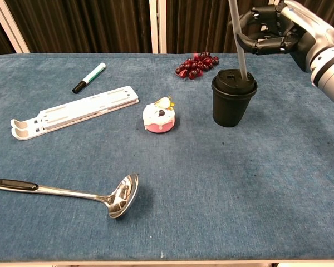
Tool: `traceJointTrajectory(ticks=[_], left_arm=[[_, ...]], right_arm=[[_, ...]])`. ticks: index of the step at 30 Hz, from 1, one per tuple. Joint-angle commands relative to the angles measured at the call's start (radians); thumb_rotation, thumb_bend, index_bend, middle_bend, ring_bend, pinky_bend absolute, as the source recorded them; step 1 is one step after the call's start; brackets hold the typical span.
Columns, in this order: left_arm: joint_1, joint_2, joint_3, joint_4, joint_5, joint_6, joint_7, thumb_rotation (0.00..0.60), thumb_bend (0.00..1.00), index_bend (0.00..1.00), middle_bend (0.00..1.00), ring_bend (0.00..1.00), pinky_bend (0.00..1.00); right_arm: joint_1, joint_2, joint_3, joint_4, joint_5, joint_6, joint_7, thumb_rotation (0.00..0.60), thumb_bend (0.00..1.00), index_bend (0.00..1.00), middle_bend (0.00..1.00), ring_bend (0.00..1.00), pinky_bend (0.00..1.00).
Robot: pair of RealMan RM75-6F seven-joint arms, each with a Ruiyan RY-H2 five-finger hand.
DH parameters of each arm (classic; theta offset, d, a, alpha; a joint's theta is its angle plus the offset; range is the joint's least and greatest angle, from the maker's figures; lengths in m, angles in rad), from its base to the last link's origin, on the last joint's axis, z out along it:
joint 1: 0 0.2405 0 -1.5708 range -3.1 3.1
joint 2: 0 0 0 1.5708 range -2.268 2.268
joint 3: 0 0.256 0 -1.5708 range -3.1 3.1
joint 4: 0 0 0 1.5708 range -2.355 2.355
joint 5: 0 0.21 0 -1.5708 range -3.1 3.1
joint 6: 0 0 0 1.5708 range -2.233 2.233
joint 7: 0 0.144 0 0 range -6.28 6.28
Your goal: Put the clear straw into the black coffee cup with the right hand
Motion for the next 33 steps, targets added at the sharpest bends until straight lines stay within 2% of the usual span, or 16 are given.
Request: traceJointTrajectory(ticks=[1, 7, 9, 13, 15, 21, 24, 27, 33], left_arm=[[0.000, -0.001, 0.000, 0.001, -0.001, -0.001, 0.000, 0.600, 0.08, 0.13, 0.14, 0.07, 0.01], [-0.002, 0.000, -0.001, 0.000, 0.003, 0.001, 0.002, 0.600, 0.08, 0.13, 0.14, 0.07, 0.01], [-0.003, 0.001, -0.002, -0.001, 0.005, 0.002, 0.002, 0.600, 0.08, 0.13, 0.14, 0.07, 0.01], [-0.004, 0.003, -0.002, -0.001, 0.005, 0.001, 0.001, 0.600, 0.08, 0.13, 0.14, 0.07, 0.01], [-0.004, 0.003, -0.002, -0.001, 0.006, 0.001, -0.001, 0.600, 0.08, 0.13, 0.14, 0.07, 0.01], [-0.003, -0.003, -0.001, 0.007, 0.003, 0.000, -0.010, 0.600, 0.08, 0.13, 0.14, 0.07, 0.01], [-0.002, -0.006, -0.001, 0.013, 0.003, 0.002, -0.014, 0.600, 0.08, 0.13, 0.14, 0.07, 0.01], [-0.001, -0.010, -0.002, 0.018, 0.002, 0.004, -0.018, 0.600, 0.08, 0.13, 0.14, 0.07, 0.01], [-0.002, -0.018, -0.004, 0.024, 0.003, 0.006, -0.020, 0.600, 0.08, 0.13, 0.14, 0.07, 0.01]], right_arm=[[-0.013, 0.001, -0.012, 0.011, 0.002, -0.007, 0.033, 0.600, 0.62, 0.50, 0.34, 0.14, 0.21], [-0.026, 0.045, -0.040, 0.002, -0.037, -0.009, 0.091, 0.600, 0.62, 0.19, 0.26, 0.03, 0.09], [-0.035, 0.075, -0.045, -0.012, -0.058, 0.013, 0.086, 0.600, 0.62, 0.14, 0.25, 0.01, 0.07], [-0.065, 0.161, -0.054, -0.061, -0.088, 0.060, 0.025, 0.600, 0.62, 0.15, 0.24, 0.01, 0.06], [-0.084, 0.225, -0.071, -0.097, -0.102, 0.070, -0.046, 0.600, 0.62, 0.16, 0.24, 0.02, 0.06], [-0.199, 0.485, -0.146, -0.308, -0.060, 0.087, -0.421, 0.600, 0.61, 0.17, 0.21, 0.01, 0.07], [-0.268, 0.578, -0.180, -0.400, -0.030, 0.127, -0.534, 0.600, 0.59, 0.13, 0.19, 0.00, 0.07], [-0.335, 0.622, -0.216, -0.450, -0.030, 0.181, -0.553, 0.600, 0.59, 0.11, 0.18, 0.00, 0.07], [-0.432, 0.651, -0.263, -0.467, -0.058, 0.259, -0.476, 0.600, 0.59, 0.11, 0.17, 0.00, 0.06]])
